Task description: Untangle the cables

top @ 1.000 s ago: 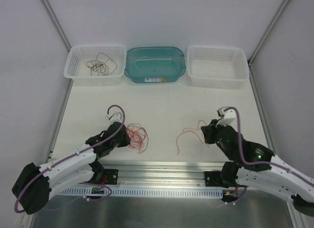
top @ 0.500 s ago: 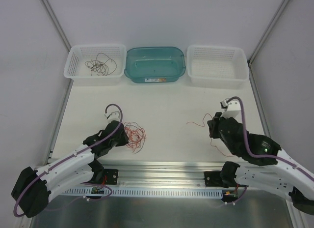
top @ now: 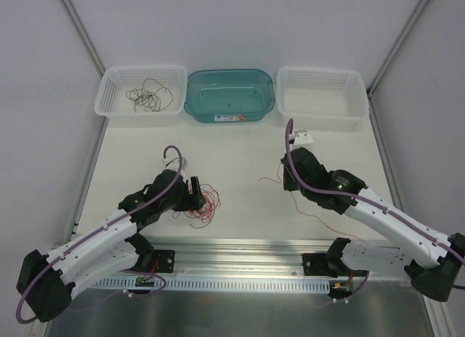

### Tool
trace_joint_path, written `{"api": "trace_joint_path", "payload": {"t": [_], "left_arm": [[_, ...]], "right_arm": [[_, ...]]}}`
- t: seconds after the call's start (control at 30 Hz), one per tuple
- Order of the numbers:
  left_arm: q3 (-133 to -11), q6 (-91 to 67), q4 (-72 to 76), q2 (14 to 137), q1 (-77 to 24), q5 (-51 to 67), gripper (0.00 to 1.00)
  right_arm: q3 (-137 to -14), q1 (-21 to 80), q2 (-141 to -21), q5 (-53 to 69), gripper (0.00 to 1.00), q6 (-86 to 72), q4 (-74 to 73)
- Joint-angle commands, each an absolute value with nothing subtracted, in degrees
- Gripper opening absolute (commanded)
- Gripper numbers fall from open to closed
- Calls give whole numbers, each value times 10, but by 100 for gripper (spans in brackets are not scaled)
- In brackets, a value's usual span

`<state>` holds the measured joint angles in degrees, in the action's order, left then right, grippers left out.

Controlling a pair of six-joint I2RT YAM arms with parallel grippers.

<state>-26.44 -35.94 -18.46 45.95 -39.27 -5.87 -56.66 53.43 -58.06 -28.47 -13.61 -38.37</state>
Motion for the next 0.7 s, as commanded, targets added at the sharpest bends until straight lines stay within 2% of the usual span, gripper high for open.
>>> {"api": "trace_joint_path", "payload": {"t": [0.0, 0.07, 0.3, 0.43, 0.67], "left_arm": [[-320, -319, -218, 447, -389, -29, 74], [-350, -299, -244, 450, -389, -27, 83], [-447, -215, -332, 446, -382, -53, 99], [-492, -167, -367, 444, -376, -122, 99], [-445, -123, -348, 436, -369, -206, 99]], "right_arm": [[-654, 505, -584, -264, 1, -100, -375], [-683, 480, -595, -261, 1, -72, -382], [-844, 362, -642, -241, 1, -11, -428], [-938, 300, -681, -187, 1, -4, -417], [-1108, 224, -815, -164, 2, 36, -357]]}}
